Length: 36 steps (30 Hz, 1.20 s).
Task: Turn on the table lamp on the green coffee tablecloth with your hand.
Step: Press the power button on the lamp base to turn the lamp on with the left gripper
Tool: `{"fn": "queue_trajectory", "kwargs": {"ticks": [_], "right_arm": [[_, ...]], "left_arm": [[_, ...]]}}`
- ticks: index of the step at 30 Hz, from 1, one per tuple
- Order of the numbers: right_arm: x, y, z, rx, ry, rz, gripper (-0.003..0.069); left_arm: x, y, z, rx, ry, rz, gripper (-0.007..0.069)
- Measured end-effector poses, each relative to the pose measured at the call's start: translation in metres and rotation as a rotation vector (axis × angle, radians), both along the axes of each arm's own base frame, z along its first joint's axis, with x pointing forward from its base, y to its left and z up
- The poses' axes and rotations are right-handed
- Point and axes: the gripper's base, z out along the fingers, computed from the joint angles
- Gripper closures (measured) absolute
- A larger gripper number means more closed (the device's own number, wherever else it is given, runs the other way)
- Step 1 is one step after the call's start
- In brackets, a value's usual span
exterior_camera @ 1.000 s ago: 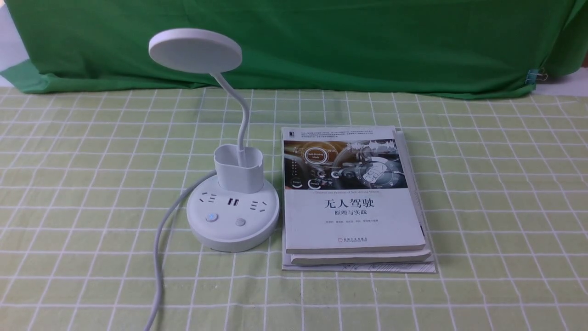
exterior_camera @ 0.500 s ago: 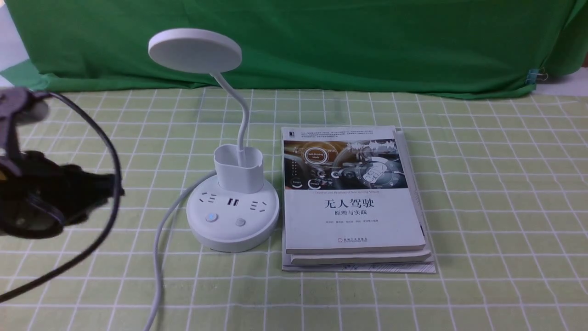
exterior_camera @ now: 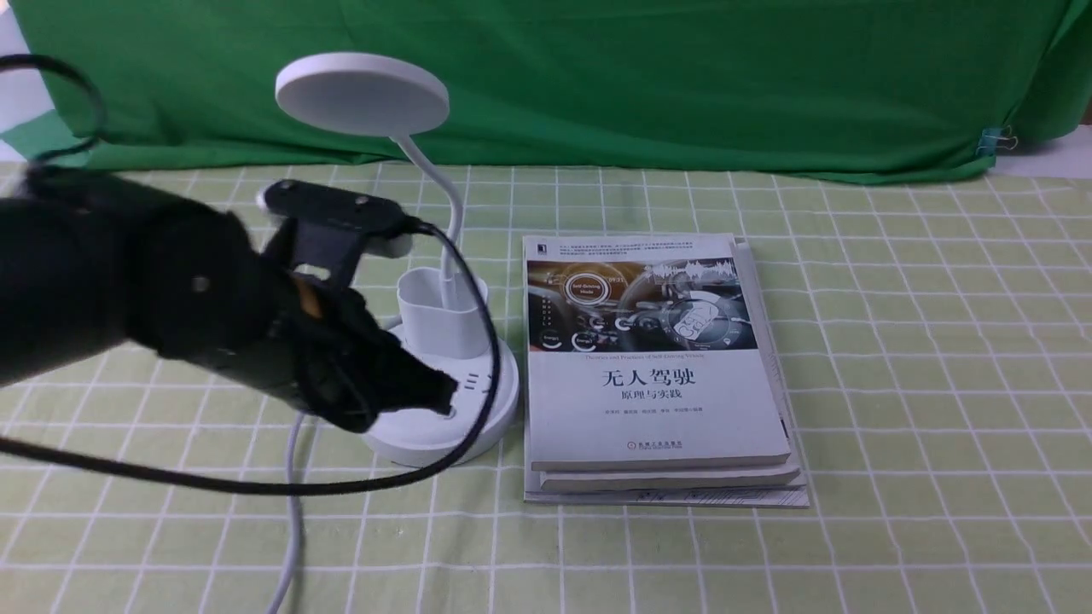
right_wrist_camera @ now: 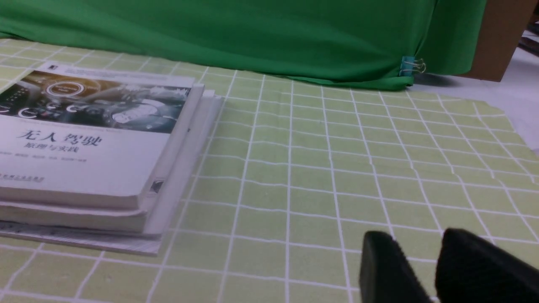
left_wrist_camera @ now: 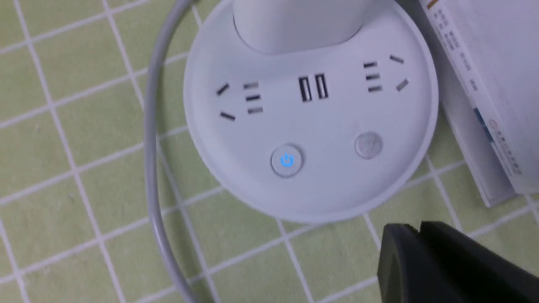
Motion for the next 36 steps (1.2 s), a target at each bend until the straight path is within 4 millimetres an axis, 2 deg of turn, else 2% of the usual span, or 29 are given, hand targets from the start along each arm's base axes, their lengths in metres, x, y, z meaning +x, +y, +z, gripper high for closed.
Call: {"fn": "queue_trajectory", "kwargs": {"ticks": [4,10,25,36], "right_arm": [[0.000,0.000,0.000,0.000,0.000,0.000,0.0414],[0.000,0.000,0.000,0.000,0.000,0.000,0.0414],[0.000,0.000,0.000,0.000,0.000,0.000,0.0414],[0.000,0.000,0.000,0.000,0.000,0.000,0.0414]], "left_arm": [[0.017,-0.018,-0.012,0.045,0.016,-0.023,0.0606],[0.031,-0.025,-0.031,0.066,0.033,-0.027,0.0607],[0.041,-0.031,-0.056,0.071,0.035,-0.035,0.0608],[0.044,-0.031,-0.062,0.086,0.048,-0.038,0.0608]]}}
